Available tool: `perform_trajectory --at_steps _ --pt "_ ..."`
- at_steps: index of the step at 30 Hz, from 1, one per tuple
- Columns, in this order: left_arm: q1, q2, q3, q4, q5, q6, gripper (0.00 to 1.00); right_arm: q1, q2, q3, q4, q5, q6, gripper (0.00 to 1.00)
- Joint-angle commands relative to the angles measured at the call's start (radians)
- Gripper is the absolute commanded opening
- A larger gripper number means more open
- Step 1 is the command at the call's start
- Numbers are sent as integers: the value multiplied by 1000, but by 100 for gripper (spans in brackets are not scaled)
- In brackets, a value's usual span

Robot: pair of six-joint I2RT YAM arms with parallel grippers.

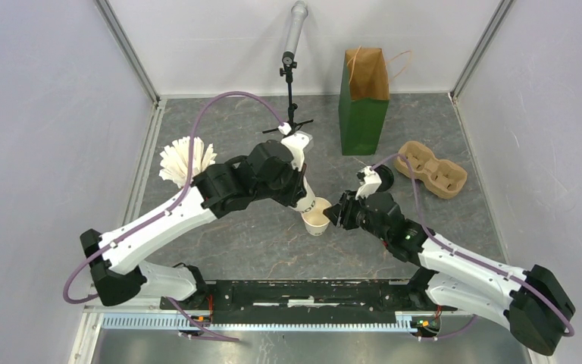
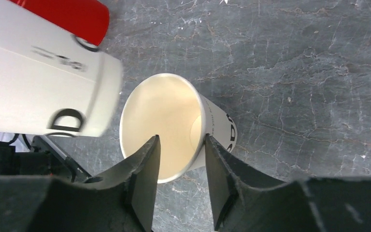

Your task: Pack the takeout coffee

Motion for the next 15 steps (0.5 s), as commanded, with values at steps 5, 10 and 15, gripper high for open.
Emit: perform_trajectory --at_steps 5,10,15 --pt "-3 -141 93 -171 -71 18 2 -4 108 122 -86 43 -76 40" --pt "-3 -245 46 -186 -55 4 2 -3 139 123 -43 41 -70 33" --pt "-2 -331 -1 -213 -59 -16 2 -3 170 142 42 22 -30 26"
